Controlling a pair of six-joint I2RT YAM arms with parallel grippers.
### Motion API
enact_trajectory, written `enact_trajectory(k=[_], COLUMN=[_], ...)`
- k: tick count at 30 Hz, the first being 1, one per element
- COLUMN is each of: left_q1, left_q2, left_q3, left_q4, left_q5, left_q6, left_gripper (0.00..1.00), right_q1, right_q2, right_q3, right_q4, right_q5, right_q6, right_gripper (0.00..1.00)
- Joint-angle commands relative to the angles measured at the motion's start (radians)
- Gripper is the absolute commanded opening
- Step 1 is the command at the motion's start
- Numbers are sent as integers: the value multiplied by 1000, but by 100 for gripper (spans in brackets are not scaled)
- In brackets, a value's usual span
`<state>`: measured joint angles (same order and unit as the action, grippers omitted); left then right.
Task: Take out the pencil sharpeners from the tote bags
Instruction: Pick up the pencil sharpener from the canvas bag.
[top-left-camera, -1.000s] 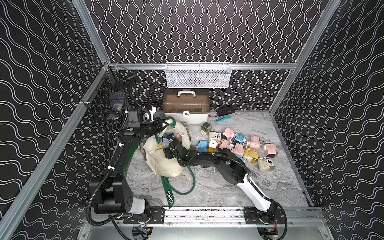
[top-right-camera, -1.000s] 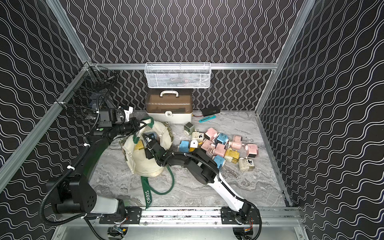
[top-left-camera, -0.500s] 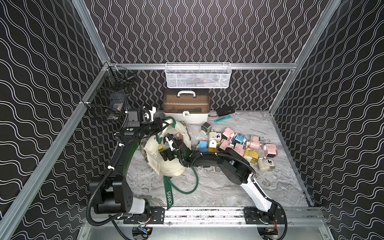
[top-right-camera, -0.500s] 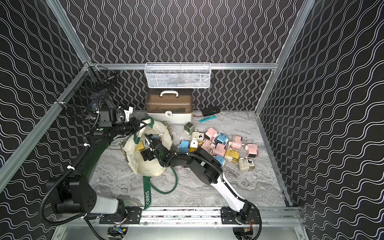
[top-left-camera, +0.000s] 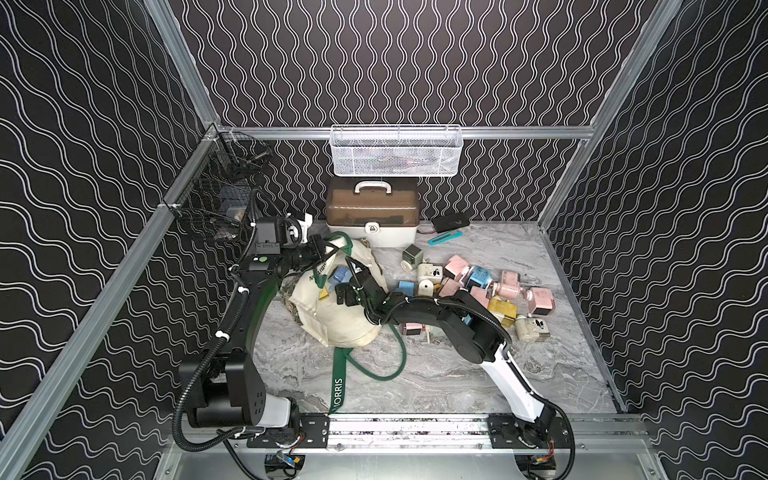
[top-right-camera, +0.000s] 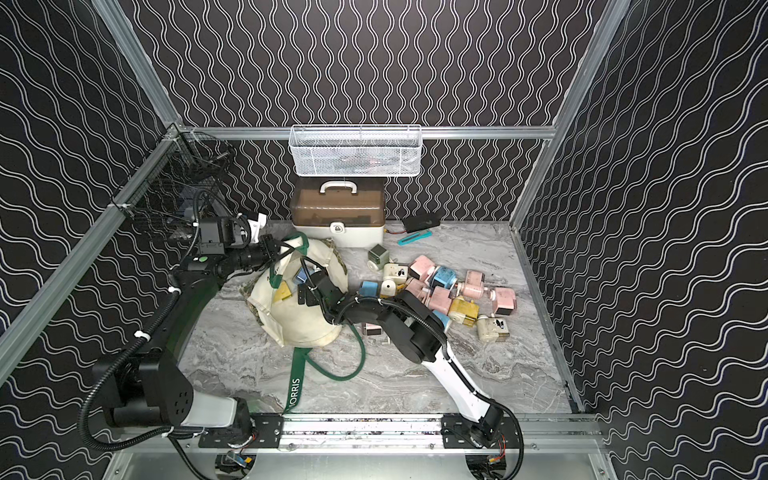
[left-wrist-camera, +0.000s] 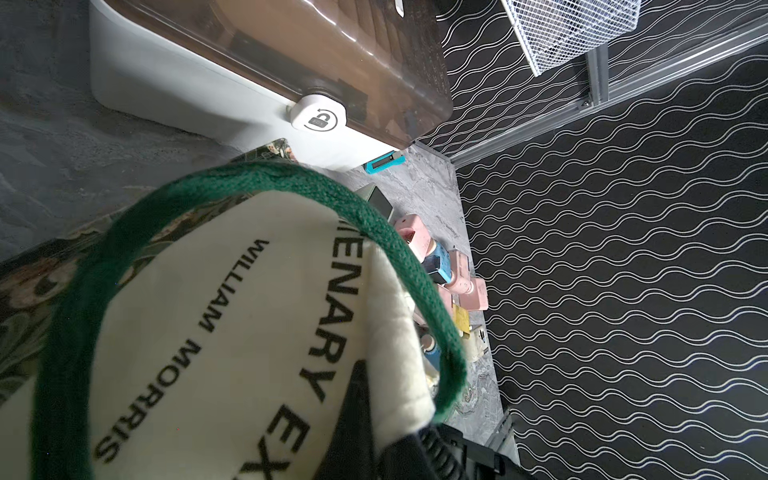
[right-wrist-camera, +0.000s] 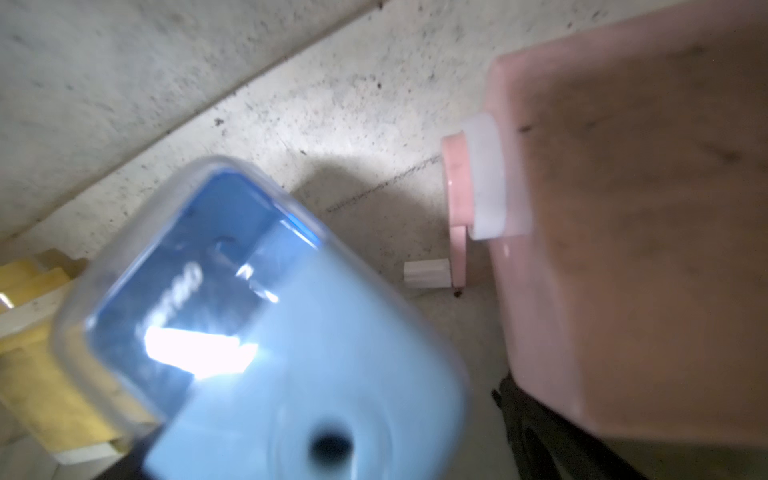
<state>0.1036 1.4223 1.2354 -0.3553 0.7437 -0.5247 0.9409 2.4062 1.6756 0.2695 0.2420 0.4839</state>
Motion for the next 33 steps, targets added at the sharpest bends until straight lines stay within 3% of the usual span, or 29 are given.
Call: enact_trajectory(k=[1, 8, 18, 27, 33], left_q1=[0, -3, -4, -5, -5], left_q2=[-9, -6, -5, -1, 7], left_q3=[-1, 0, 1, 5, 7], left_q4=[49, 49, 45, 35, 31], left_q5=[33, 35, 30, 23, 17], left_q6=[-5, -6, -5, 2, 6], left_gripper=[0, 0, 0, 0, 0], right_q1=[0, -2, 0, 39, 61], right_q2=[5, 44, 4, -162, -294], right_q3=[-31, 22, -14, -188, -322], right_q4=[164, 180, 56, 112, 120], right_q5=[-121, -188, -106, -172, -239], right_q6=[-19, -12, -72, -225, -235], right_gripper=[100, 100, 75, 51, 46])
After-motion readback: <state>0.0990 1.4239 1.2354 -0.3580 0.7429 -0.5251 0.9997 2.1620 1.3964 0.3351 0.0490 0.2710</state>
